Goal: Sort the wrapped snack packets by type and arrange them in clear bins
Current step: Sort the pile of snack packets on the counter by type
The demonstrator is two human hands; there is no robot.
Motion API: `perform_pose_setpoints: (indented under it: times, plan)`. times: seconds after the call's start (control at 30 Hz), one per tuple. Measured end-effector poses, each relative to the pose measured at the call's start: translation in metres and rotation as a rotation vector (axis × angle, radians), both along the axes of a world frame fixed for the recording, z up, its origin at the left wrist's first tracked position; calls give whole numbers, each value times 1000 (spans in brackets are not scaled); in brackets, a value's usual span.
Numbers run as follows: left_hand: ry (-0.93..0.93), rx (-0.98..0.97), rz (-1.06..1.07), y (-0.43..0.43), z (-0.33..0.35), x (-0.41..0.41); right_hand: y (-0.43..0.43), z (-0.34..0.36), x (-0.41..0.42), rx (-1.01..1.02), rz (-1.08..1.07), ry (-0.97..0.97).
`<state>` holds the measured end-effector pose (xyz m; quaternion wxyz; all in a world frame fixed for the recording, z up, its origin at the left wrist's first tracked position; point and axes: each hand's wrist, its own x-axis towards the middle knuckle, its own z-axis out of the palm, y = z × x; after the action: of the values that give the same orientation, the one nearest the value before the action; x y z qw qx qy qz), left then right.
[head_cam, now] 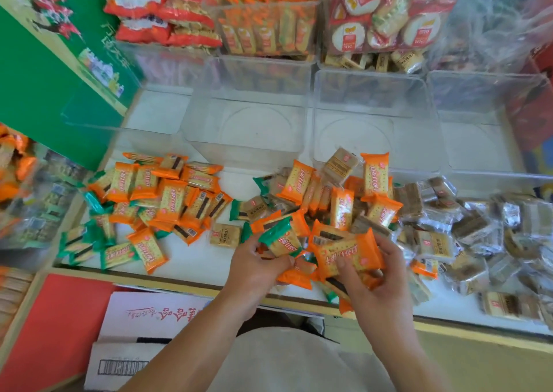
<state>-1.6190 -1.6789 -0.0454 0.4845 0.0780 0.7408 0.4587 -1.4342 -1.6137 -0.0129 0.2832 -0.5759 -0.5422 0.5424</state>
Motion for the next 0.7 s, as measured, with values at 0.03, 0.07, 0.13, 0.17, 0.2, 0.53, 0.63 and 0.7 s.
perform_pose_setpoints:
  times: [0.03,0.07,0.13,0.17,0.2,0.53,0.63,0.7]
  plan:
    - [-3,10,19,-5,3,-12,4,3,-15,-3,21,13]
    - [-7,17,41,-10,6,-24,7,5,-30,-10,40,25]
    - [-6,23,91,-22,9,-50,11,6,-62,-16,77,28]
    - [1,20,122,-30,11,-63,11,5,-80,-18,108,18]
    - [9,20,160,-37,12,-76,10,2,-99,-23,144,14]
    - [175,-5,445,-96,24,-232,-10,-19,-282,-48,431,-41]
    - [254,-58,496,-98,23,-286,-14,-20,-320,-38,489,-21]
    - [290,-99,525,-92,23,-320,-17,-17,-342,-28,542,-28]
